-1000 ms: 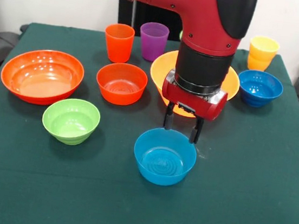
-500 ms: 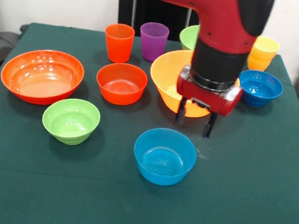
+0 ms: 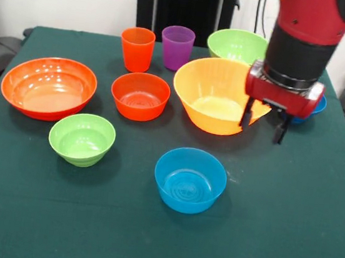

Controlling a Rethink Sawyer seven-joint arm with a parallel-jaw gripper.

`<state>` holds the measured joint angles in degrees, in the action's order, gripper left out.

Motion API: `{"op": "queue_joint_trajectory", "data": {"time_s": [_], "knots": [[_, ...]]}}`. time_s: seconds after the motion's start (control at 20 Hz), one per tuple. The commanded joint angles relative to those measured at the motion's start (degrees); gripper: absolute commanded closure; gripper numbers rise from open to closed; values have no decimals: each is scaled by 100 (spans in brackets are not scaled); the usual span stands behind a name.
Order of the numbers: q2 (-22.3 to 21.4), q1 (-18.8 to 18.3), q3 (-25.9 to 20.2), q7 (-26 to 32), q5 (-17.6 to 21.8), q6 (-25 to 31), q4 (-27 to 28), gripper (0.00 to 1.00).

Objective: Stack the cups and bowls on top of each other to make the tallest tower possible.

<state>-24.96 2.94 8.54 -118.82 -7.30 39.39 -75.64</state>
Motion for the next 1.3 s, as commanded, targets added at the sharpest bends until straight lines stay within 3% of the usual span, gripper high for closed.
{"op": "queue_joint_trajectory", "data": {"time_s": [0.05,0.5,0.7,1.0,1.15,1.3], "knots": [[-49,220,-195,-1261,-268,363,-161,0],[-186,438,-48,-1244,-499,181,-538,0],[-198,492,123,-1165,-413,16,-622,0],[-1033,428,28,-631,-264,-474,-1984,0],[-1221,274,-313,-485,-297,-1100,-2766,0],[-1299,292,-397,-558,-325,-1300,-3125,0]]}}
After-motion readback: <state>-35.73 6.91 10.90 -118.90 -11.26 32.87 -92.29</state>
